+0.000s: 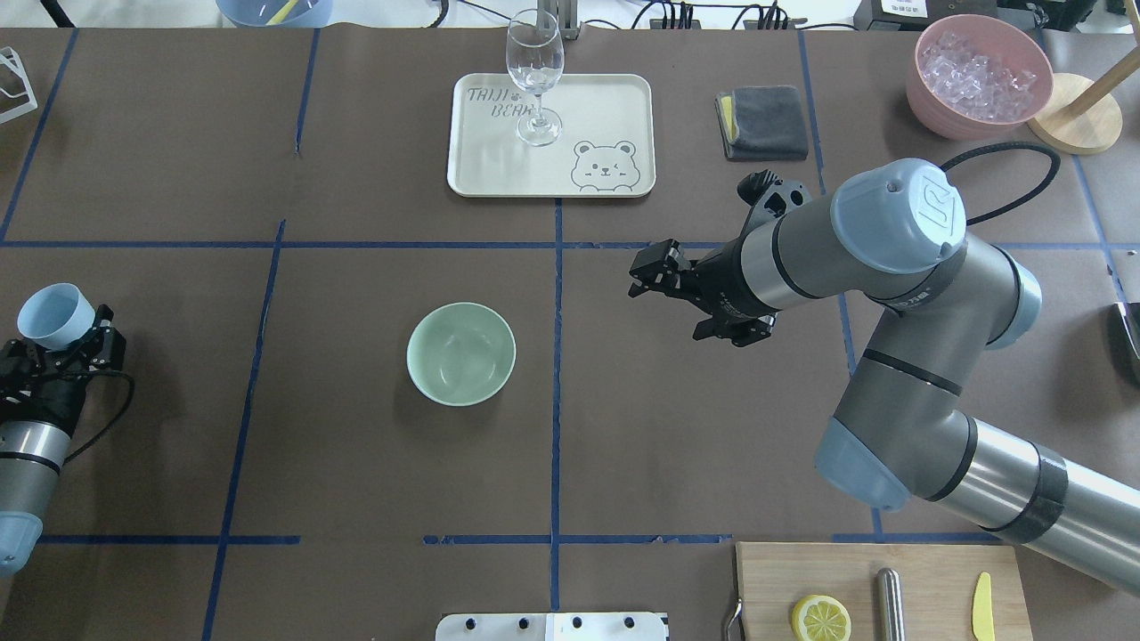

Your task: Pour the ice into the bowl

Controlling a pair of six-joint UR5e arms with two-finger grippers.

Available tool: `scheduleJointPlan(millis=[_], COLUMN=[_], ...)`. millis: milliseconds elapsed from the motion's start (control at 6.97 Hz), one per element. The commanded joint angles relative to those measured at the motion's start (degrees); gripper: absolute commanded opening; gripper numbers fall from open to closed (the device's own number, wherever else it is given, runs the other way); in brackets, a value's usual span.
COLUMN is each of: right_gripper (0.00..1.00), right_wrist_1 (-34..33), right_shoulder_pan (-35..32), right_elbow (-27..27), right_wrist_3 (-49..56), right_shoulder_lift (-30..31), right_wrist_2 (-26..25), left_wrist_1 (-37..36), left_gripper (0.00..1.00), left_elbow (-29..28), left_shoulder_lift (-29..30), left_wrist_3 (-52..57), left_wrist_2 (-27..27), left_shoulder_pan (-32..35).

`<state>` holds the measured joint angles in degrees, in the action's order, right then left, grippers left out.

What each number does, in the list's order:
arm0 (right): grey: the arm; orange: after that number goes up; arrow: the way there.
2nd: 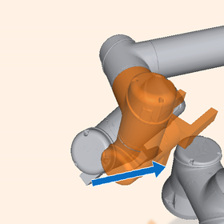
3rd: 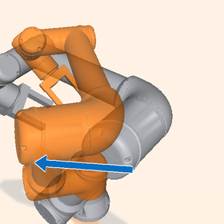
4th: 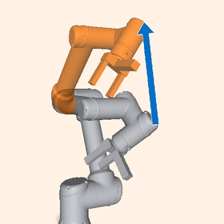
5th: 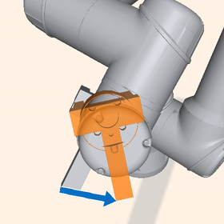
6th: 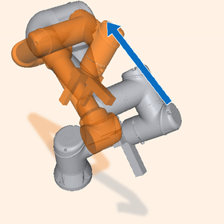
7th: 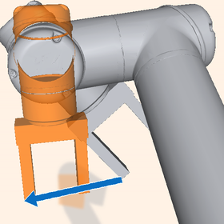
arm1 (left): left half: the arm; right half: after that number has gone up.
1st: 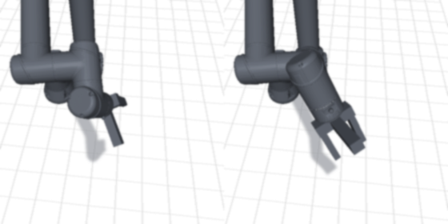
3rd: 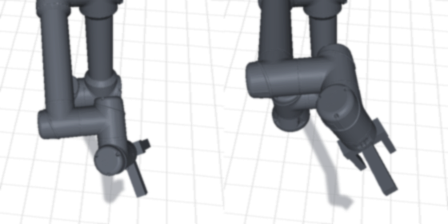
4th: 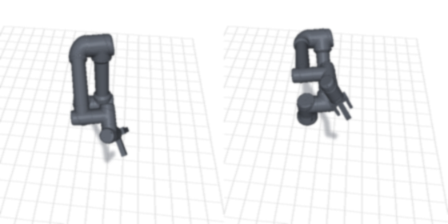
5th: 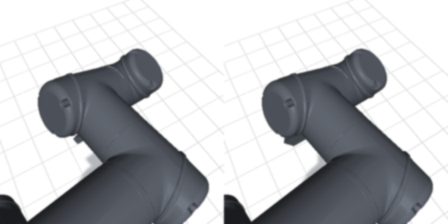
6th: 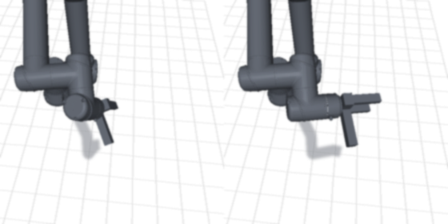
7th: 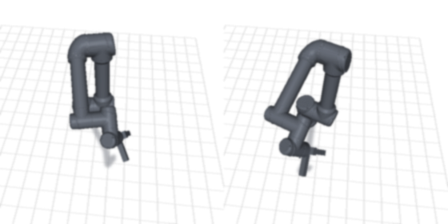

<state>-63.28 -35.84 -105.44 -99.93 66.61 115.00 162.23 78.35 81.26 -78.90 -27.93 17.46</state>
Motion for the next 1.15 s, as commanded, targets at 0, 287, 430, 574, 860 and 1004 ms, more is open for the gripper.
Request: scheduleJointPlan(millis=[0,287,430,574,860,1004], right_gripper=[1.0,1.0,1.0,1.0,1.0,1.0], right_wrist_1=[0.0,0.0,0.1,0.1,0.2,0.1], right_shoulder_pan=[0.1,0.1,0.1,0.1,0.0,0.1], right_elbow=[0.1,0.2,0.2,0.2,0.1,0.1], right_wrist_3=[0.0,0.0,0.0,0.0,0.1,0.1], right_shoulder_lift=[-0.1,-0.1,0.0,0.5,1.7,1.7], right_wrist_2=[0.0,0.0,0.0,0.0,0.0,0.0], left_wrist_1=[17.6,31.3,30.1,24.2,18.7,13.1], left_gripper=[0.0,0.0,0.0,0.0,0.0,0.0], left_elbow=[1.5,7.2,13.6,15.4,18.1,18.0], left_shoulder_lift=[-0.2,0.0,1.3,1.7,5.0,9.7], left_wrist_3=[16.4,44.2,53.4,56.0,70.4,71.3], left_wrist_2=[-0.5,-2.3,-4.2,-6.1,-5.0,-4.9], left_shoulder_pan=[0.7,0.6,0.3,-0.1,-3.5,-4.7])
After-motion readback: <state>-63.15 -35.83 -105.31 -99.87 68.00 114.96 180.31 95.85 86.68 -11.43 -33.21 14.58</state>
